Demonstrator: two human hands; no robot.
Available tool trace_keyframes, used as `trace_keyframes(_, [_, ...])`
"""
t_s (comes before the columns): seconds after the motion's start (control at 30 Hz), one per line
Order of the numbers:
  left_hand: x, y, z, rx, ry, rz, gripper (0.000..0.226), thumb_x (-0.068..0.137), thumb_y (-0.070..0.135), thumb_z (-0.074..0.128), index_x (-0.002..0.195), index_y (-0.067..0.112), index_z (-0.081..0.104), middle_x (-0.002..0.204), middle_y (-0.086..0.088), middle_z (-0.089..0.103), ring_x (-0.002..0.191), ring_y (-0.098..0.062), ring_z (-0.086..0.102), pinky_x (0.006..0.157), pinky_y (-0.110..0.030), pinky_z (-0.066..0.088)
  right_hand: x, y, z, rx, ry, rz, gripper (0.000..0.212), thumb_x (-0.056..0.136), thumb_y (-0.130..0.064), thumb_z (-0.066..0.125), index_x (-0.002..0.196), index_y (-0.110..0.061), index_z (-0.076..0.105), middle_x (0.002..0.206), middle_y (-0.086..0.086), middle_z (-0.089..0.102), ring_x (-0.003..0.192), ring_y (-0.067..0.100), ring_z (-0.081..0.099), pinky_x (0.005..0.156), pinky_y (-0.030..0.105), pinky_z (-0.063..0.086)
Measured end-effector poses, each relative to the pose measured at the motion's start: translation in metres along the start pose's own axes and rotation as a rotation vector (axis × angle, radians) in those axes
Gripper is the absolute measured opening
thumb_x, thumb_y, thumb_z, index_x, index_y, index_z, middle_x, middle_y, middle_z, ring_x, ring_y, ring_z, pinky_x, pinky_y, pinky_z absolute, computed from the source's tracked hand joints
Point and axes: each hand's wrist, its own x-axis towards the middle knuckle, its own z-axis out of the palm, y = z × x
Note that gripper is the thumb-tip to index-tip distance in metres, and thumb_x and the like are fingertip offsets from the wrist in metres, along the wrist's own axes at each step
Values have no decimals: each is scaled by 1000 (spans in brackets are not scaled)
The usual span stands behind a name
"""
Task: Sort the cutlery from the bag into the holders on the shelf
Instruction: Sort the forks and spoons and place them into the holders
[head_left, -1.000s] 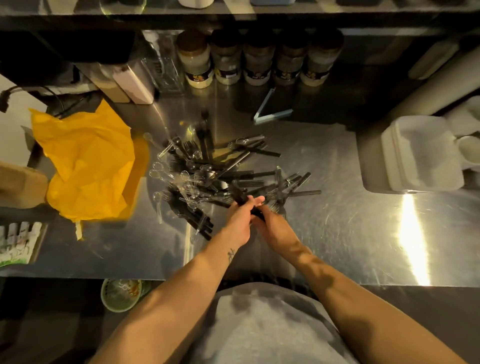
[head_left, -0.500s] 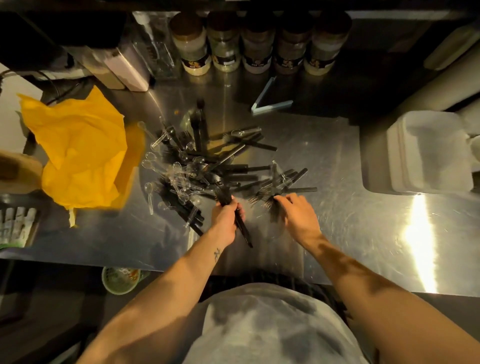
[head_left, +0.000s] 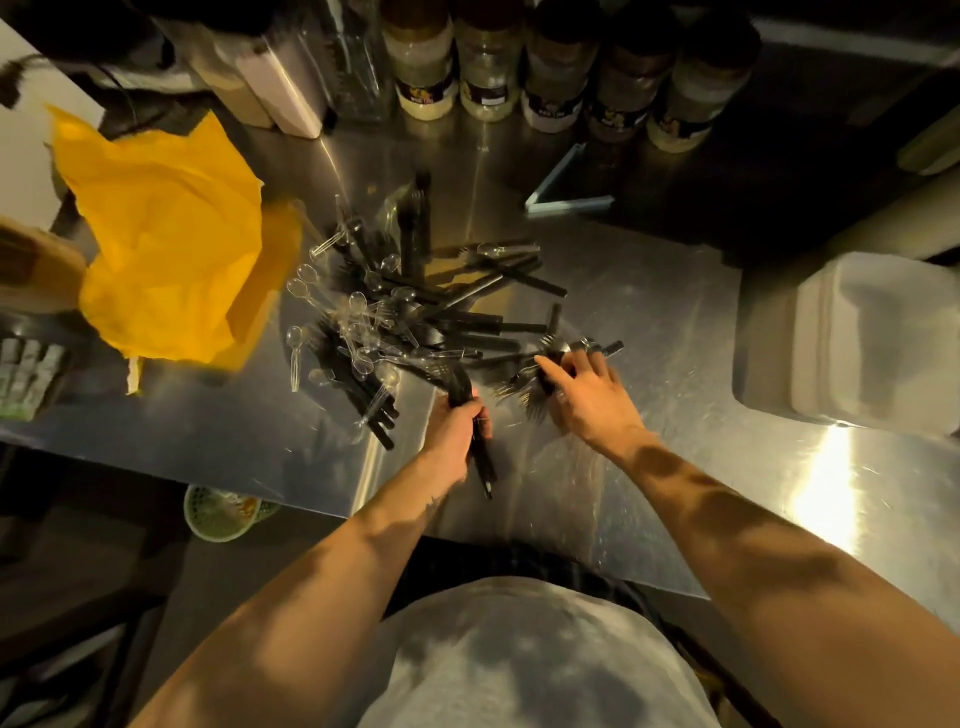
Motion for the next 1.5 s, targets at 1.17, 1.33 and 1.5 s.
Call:
trace_keyframes(1.17, [-15,-11,-4,-12,-3,-17,15,101,10,57,116,7,61,79,-7,61,70,-18,57,68,-31,49,20,-1,-18,-291,-67,-325,57,87,-22,75,134,-17,44,127,8,52,118,26,51,112,42,32])
trace_keyframes(1.33, [-17,-8,-3,-32,13,-28,12,102,10,56,112,9,62,79,-7,62,70,-17,58,69,-31,49,18,-4,-17,-295,-40,-295,55,87,-22,75,132,-16,44,127,8,49,117,25,48,112,40,32])
trace_keyframes(1.5, [-16,-5,3,-10,-22,45,10,102,11,56,111,11,61,83,-6,65,77,-18,64,86,-40,56,11,-12,-20,-106,20,-269,44,92,-11,66,131,-15,46,124,6,49,115,23,52,111,37,34])
